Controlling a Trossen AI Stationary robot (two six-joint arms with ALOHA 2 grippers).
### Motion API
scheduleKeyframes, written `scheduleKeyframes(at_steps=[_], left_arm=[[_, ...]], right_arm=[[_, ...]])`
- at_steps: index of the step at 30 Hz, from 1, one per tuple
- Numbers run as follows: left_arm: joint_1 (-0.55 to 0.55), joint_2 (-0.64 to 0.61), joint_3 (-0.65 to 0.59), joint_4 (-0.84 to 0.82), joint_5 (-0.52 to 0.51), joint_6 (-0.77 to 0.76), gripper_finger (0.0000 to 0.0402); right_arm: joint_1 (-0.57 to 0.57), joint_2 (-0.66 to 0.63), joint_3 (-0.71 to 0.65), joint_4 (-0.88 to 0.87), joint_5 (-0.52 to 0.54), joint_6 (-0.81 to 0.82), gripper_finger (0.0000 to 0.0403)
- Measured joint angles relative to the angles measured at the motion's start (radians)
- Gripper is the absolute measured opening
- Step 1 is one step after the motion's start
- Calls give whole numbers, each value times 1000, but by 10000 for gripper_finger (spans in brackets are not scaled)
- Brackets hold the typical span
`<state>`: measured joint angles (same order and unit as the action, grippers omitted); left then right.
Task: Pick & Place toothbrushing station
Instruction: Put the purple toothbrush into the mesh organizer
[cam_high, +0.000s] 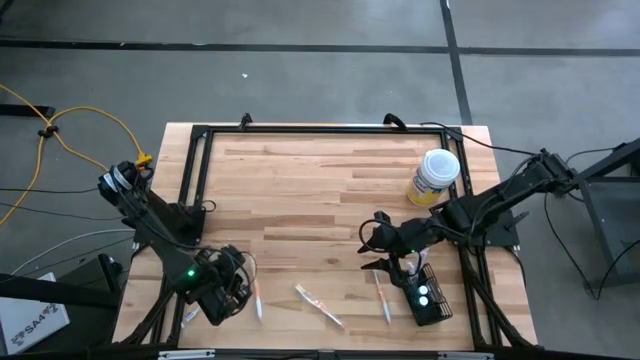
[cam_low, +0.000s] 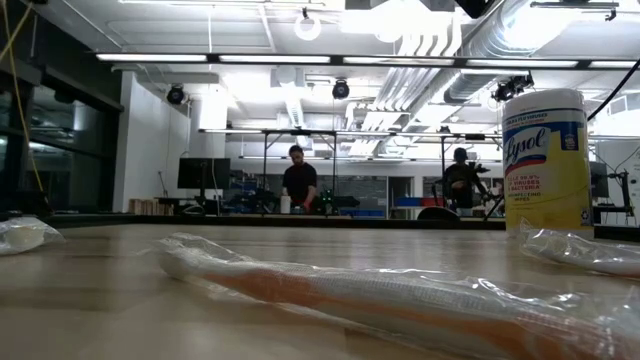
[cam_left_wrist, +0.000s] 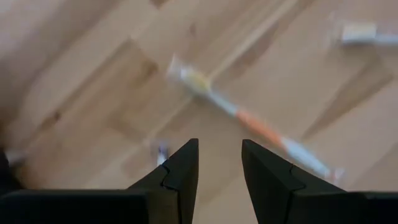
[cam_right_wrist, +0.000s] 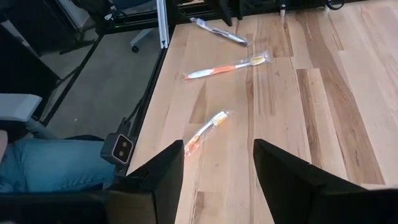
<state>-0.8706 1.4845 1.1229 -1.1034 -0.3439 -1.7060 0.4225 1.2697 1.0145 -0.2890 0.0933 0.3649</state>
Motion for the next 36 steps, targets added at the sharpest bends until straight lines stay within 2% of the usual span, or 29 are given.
scheduleKeyframes(at_steps=[3, 10, 13, 22, 30, 36], left_arm=[[-32, 0, 0, -1, 52, -46, 117], [-125, 18, 0, -2, 73, -205, 117], [-154, 54, 0, -2, 135, -258, 117], [-180, 144, 0, 18, 265, -308, 117], [-188, 147, 0, 35, 205, -298, 117], [-164, 148, 0, 21, 137, -223, 117]], right_arm=[[0, 0, 0, 0, 0, 0, 184], [1, 0, 0, 0, 0, 1, 184], [1, 0, 0, 0, 0, 2, 184], [1, 0, 0, 1, 0, 17, 184], [1, 0, 0, 1, 0, 27, 184], [1, 0, 0, 1, 0, 27, 184]])
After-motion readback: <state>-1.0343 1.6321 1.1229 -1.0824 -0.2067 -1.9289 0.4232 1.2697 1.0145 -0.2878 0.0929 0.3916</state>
